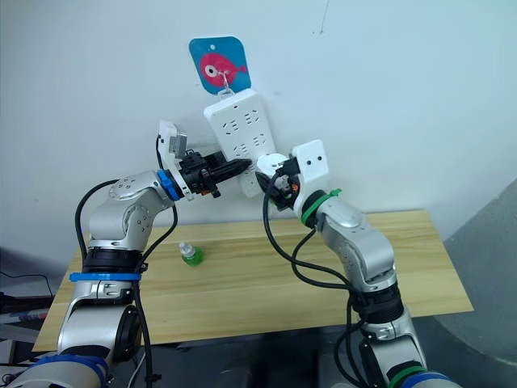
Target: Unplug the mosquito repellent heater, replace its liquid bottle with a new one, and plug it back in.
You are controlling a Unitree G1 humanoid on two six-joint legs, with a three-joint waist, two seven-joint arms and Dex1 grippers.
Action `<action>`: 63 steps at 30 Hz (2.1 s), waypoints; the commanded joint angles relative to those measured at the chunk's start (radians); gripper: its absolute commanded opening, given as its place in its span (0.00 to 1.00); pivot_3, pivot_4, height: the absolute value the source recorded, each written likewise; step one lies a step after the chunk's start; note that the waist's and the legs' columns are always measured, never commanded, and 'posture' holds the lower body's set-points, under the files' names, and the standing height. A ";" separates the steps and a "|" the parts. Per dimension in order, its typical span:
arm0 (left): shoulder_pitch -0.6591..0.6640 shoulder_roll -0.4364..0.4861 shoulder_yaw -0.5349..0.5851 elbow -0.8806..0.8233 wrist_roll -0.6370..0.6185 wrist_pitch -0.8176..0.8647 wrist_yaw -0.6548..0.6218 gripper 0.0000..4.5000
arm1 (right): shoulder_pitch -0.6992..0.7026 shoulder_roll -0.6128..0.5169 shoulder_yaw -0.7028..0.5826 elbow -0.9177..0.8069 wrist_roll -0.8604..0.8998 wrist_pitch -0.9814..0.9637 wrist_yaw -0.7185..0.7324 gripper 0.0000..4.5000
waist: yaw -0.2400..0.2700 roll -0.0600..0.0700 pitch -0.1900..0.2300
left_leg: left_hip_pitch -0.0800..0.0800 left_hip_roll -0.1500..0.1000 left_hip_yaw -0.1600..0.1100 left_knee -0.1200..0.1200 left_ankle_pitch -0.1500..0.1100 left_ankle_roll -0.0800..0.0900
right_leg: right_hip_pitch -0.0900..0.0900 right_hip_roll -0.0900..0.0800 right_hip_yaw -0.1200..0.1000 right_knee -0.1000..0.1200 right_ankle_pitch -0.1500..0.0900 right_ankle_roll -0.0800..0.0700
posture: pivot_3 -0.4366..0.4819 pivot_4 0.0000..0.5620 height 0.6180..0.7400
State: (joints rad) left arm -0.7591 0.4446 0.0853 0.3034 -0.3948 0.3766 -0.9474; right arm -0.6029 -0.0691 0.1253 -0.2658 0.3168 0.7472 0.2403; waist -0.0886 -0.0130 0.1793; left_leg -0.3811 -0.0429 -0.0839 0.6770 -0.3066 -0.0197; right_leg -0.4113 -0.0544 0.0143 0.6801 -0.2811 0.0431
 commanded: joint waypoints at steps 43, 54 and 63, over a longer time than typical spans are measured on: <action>0.638 0.009 -0.113 -0.679 0.080 -0.132 0.197 0.99 | 0.068 0.032 -0.513 -0.048 0.414 0.403 -0.131 0.68 | 0.021 0.002 0.022 | -0.004 0.002 0.001 -0.001 0.000 0.002 | -0.004 -0.001 0.001 0.000 0.002 -0.003 | 0.41 0.40 1.00; 0.509 -0.179 -0.228 -0.596 0.141 -0.188 0.326 0.99 | -0.032 0.212 -0.824 0.062 1.024 0.533 -0.625 0.68 | 0.028 0.006 0.025 | -0.002 0.002 0.003 0.000 0.002 0.003 | -0.001 0.000 0.001 0.000 0.004 -0.005 | 0.40 0.37 1.00; 0.441 -0.263 -0.232 -0.526 0.155 -0.202 0.396 0.99 | 0.059 0.159 -0.629 0.011 1.325 0.350 -0.850 0.68 | 0.015 0.006 0.026 | -0.003 0.002 0.005 -0.001 0.001 0.004 | -0.002 0.001 0.002 0.000 0.004 -0.004 | 0.37 0.38 1.00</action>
State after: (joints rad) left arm -0.3049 0.1879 -0.1505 -0.2115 -0.2414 0.1930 -0.5615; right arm -0.5425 0.1008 -0.5376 -0.2036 1.5703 1.1397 -0.5902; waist -0.0735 -0.0067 0.2049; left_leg -0.3837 -0.0405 -0.0783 0.6770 -0.3053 -0.0156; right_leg -0.4129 -0.0533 0.0167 0.6796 -0.2773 0.0394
